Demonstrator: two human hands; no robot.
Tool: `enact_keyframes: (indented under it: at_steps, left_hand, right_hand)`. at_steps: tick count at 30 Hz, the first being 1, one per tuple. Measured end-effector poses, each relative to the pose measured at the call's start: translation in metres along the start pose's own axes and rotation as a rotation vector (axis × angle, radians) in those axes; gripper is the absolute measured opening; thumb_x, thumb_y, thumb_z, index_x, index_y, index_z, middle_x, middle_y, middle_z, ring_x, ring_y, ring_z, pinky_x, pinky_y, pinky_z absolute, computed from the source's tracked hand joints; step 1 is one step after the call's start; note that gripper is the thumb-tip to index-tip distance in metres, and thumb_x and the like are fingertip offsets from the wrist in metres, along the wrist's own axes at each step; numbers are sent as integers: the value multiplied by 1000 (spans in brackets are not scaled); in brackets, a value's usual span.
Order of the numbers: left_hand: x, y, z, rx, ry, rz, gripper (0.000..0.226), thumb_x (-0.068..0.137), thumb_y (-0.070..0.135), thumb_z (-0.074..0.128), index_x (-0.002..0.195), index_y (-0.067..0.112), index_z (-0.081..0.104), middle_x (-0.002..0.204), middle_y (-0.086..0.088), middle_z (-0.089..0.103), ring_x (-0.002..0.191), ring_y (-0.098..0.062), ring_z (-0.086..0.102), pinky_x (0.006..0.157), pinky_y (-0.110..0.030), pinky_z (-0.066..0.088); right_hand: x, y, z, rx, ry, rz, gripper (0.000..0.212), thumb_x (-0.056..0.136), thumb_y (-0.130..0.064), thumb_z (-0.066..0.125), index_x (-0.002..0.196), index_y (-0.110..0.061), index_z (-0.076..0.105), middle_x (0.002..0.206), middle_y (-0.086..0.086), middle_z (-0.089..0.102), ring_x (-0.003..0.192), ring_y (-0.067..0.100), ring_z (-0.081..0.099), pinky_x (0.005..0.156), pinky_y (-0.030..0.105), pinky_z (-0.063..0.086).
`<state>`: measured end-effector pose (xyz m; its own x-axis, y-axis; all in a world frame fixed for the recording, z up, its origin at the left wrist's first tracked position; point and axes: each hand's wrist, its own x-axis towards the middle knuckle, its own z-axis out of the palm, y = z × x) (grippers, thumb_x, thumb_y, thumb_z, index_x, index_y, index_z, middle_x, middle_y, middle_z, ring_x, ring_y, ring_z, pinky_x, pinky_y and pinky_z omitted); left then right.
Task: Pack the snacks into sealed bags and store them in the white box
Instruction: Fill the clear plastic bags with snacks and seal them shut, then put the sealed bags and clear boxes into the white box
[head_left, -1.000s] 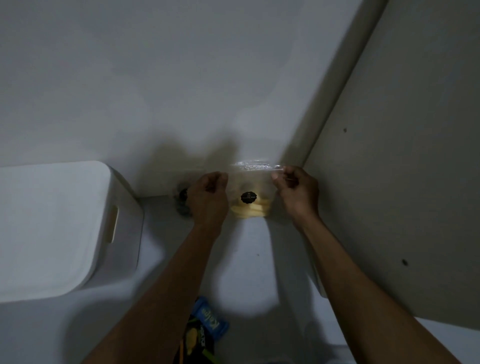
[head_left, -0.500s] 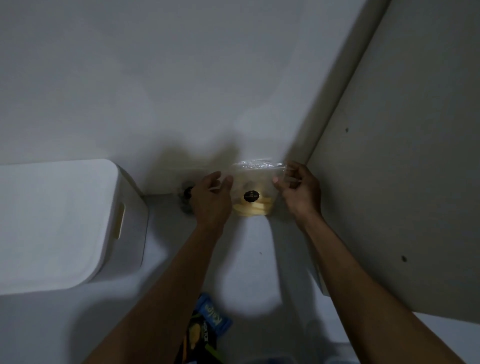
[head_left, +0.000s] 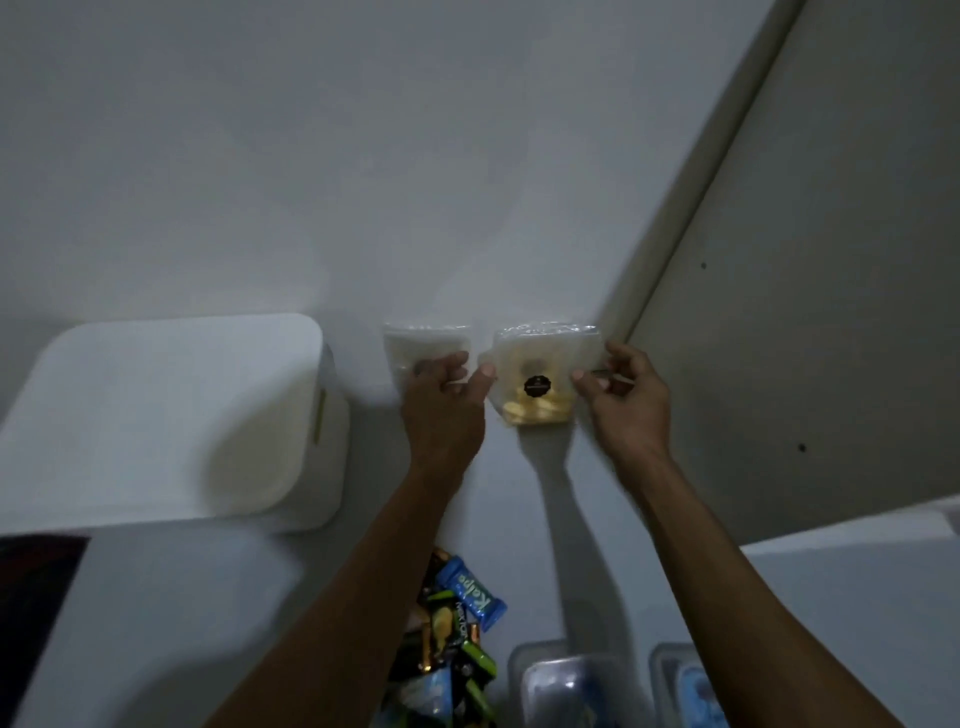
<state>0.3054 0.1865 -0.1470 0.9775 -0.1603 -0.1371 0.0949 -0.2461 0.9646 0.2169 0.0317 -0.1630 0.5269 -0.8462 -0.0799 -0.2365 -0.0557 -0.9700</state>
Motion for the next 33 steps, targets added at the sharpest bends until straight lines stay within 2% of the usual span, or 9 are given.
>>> enact_keyframes:
  at_steps: [3, 6, 9, 16, 18, 22, 25, 30, 33]
  left_hand:
    - [-26, 6, -44, 71, -33, 103, 34, 80, 42, 73, 106, 21, 72, 93, 4, 76, 86, -7, 71, 83, -35, 59]
    - [-57, 8, -100, 62, -78, 142, 26, 84, 33, 75, 107, 21, 72, 92, 8, 74, 86, -5, 70, 80, -25, 58]
    - [-89, 1, -163, 48, -86, 153, 22, 85, 28, 75, 105, 19, 72, 92, 6, 72, 86, -5, 68, 76, -19, 55]
    - [-132, -38, -300, 72, 15, 150, 21, 84, 24, 75, 103, 15, 74, 89, 5, 74, 83, -3, 68, 77, -20, 54]
    - [-131, -46, -329, 87, 66, 142, 21, 84, 25, 75, 103, 16, 74, 90, 5, 74, 84, -3, 68, 81, -24, 55]
    - [-109, -55, -368, 97, 168, 127, 19, 84, 25, 75, 101, 17, 72, 90, 1, 72, 84, -10, 67, 84, -31, 55]
    - [-75, -54, -381, 63, 220, 130, 21, 84, 18, 75, 104, 13, 70, 95, -11, 71, 83, -16, 64, 83, -30, 52]
    - [-3, -53, -394, 208, 345, 242, 36, 81, 18, 78, 113, 6, 69, 113, -13, 65, 99, -21, 63, 88, -23, 43]
    - [46, -64, -402, 317, 336, 234, 43, 80, 20, 79, 119, 5, 67, 121, -17, 61, 112, -28, 59, 98, -27, 41]
  right_hand:
    - [-49, -23, 6, 44, -37, -6, 42, 84, -18, 77, 123, -19, 63, 110, 2, 65, 87, 8, 63, 79, 28, 56]
    - [-106, -39, 17, 49, -76, -11, 32, 86, -22, 75, 116, -24, 66, 104, -6, 67, 92, 10, 65, 85, 45, 58]
    - [-167, -49, 35, 15, -134, -12, 27, 87, -30, 72, 113, -29, 67, 102, -9, 67, 95, 13, 65, 86, 48, 58]
    - [-288, -54, 88, -90, -272, -50, 27, 88, -33, 71, 114, -26, 68, 99, -8, 68, 91, 12, 66, 84, 50, 58]
    - [-307, -56, 102, -129, -301, -59, 28, 89, -32, 71, 116, -25, 68, 97, -8, 68, 90, 10, 66, 85, 48, 58]
    - [-318, -68, 131, -177, -300, -90, 31, 90, -31, 69, 120, -22, 65, 97, -10, 65, 86, 1, 62, 77, 26, 51]
    - [-305, -78, 155, -164, -255, -114, 34, 91, -31, 69, 123, -22, 63, 105, -6, 65, 90, 4, 62, 74, 20, 45]
    - [-261, -81, 201, -165, -176, -146, 48, 90, -34, 68, 134, -21, 55, 133, 0, 58, 115, 15, 55, 93, 28, 44]
    - [-234, -74, 227, -191, -177, -113, 56, 90, -34, 68, 141, -21, 49, 149, 5, 46, 137, 22, 42, 112, 44, 38]
